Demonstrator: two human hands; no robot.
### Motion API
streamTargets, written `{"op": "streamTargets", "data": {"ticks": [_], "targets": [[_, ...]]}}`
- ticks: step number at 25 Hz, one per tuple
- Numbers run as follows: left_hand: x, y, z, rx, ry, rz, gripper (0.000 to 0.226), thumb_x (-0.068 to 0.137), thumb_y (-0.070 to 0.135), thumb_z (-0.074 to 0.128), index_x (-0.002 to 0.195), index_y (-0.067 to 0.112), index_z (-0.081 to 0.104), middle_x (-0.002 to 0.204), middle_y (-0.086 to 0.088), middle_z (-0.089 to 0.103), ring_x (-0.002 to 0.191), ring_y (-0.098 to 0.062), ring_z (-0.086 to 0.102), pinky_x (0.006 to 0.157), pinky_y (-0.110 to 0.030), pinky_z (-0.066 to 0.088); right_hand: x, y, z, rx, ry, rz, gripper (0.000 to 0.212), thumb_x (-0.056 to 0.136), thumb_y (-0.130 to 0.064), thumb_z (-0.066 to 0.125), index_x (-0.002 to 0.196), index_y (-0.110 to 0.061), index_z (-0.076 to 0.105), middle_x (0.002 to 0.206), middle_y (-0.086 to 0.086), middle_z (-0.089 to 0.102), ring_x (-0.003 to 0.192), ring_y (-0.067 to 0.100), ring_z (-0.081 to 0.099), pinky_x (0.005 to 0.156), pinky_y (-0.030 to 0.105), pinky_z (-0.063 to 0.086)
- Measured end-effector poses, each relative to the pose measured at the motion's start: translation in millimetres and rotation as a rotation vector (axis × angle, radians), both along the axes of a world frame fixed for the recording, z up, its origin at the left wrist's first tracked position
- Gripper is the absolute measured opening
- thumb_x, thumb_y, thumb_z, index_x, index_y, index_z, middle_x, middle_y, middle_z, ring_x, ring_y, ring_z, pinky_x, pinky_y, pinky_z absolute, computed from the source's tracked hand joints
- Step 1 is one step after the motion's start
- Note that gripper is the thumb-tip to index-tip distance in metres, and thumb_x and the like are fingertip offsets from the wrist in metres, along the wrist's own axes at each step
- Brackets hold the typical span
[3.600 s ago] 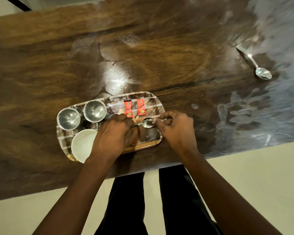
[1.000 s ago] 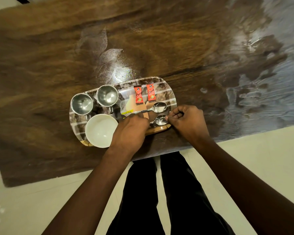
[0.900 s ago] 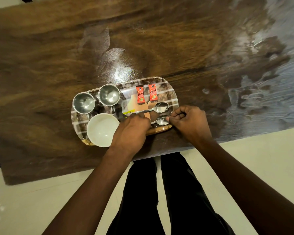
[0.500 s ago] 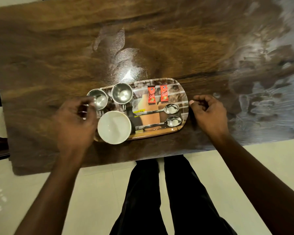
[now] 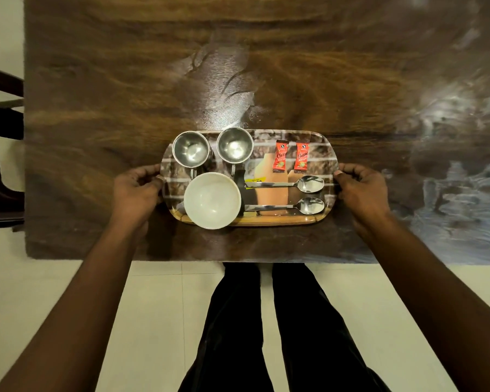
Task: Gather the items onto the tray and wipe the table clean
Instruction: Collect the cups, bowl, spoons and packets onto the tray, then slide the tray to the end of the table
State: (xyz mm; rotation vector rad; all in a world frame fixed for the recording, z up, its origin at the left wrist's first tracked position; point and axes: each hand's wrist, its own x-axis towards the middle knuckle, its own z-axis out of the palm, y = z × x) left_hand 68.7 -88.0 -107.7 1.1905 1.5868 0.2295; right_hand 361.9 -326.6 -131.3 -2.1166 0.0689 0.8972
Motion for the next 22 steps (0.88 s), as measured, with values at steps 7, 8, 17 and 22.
{"op": "streamTargets", "data": {"ticks": [7, 8, 17, 22], "targets": [[-18.0, -2.3, 6.1, -0.012, -0.103, 0.149, 0.032, 0.102, -0.005, 0.06, 0.131, 0.003, 0.07, 0.106, -0.004, 0.077, 0.082, -0.006, 0.075, 0.063, -0.016, 0.062, -3.1, 13.7, 19.1, 0.038, 0.037, 0.017, 0.018, 0.106, -0.002, 0.059, 0.107, -0.011, 0.074, 0.093, 0.007, 0.078, 0.061, 0.002, 0.072, 0.054, 0.018, 0.057], [-23.0, -2.6, 11.3, -0.013, -0.119, 0.172, 0.031, 0.101, -0.005, 0.061, 0.13, 0.004, 0.07, 0.106, -0.003, 0.077, 0.086, -0.01, 0.076, 0.064, -0.017, 0.063, -4.3, 18.4, 25.4, 0.05, 0.037, 0.029, 0.02, 0.106, -0.002, 0.059, 0.103, -0.014, 0.074, 0.092, 0.006, 0.077, 0.06, 0.002, 0.072, 0.054, 0.018, 0.057], [-93.3, 18.4, 80.1, 0.031, -0.23, 0.336, 0.03, 0.097, -0.005, 0.066, 0.125, 0.002, 0.074, 0.113, -0.018, 0.08, 0.096, -0.029, 0.08, 0.079, -0.03, 0.068, -22.7, 94.5, 101.4, 0.167, 0.011, 0.14, 0.012, 0.103, -0.003, 0.065, 0.105, -0.01, 0.075, 0.102, 0.015, 0.079, 0.077, 0.016, 0.075, 0.072, 0.032, 0.064], [-148.1, 36.4, 134.7, 0.09, -0.294, 0.417, 0.026, 0.096, -0.005, 0.068, 0.119, 0.003, 0.075, 0.105, -0.014, 0.08, 0.084, -0.018, 0.082, 0.069, -0.025, 0.065, -52.2, 164.3, 160.7, 0.189, -0.012, 0.262, 0.013, 0.102, -0.003, 0.065, 0.101, -0.01, 0.075, 0.093, 0.011, 0.079, 0.064, 0.008, 0.074, 0.057, 0.023, 0.058]]}}
